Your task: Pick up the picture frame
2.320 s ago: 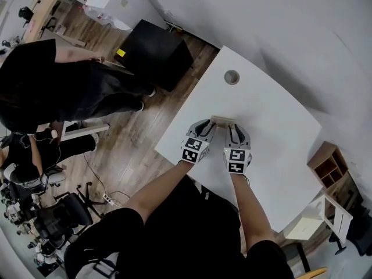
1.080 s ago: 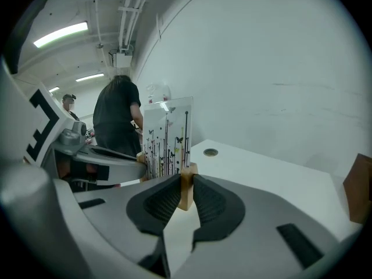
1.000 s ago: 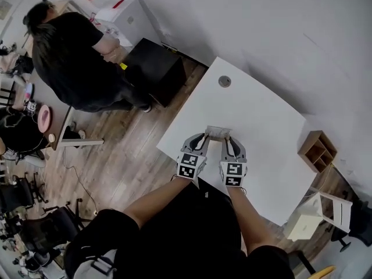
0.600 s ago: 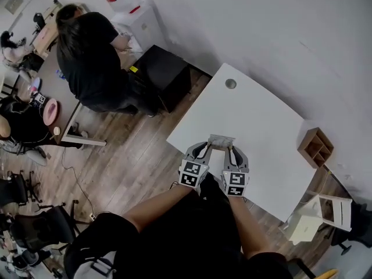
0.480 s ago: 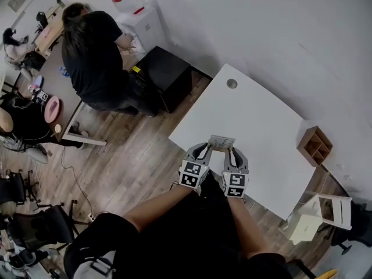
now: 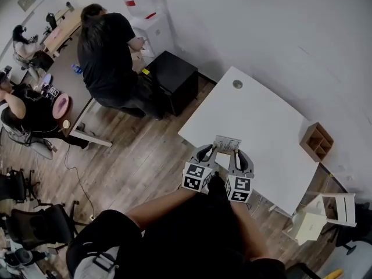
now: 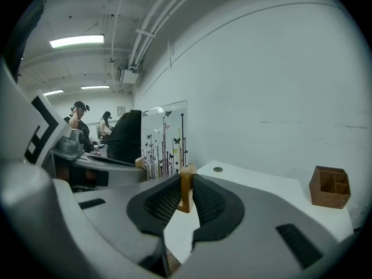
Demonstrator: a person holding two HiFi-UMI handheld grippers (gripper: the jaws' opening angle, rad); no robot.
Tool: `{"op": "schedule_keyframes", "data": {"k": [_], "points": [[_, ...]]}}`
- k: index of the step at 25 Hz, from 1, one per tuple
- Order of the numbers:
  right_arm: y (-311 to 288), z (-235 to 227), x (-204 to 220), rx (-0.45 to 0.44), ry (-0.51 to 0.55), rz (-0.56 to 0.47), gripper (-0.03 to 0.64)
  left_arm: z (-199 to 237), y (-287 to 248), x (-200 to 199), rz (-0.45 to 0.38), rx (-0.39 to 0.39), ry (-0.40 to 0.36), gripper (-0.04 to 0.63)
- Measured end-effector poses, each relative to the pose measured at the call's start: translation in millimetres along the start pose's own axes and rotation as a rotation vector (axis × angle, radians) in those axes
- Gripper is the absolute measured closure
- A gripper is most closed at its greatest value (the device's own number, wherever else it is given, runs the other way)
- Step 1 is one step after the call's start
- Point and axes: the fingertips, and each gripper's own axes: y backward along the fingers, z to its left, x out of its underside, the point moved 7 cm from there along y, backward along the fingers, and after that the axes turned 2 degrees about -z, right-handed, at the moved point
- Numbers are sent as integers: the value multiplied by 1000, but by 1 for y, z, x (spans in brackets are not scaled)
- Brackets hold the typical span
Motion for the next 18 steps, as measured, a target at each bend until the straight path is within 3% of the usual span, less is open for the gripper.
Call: {"op": "schedule_keyframes", "data": {"k": [6, 18], "points": [[16, -4, -17, 32, 13, -39, 543, -13, 4, -18, -29, 20, 20, 528], [15, -10, -47, 74, 2, -103, 543, -15, -1, -52, -77, 40, -34, 529]]}}
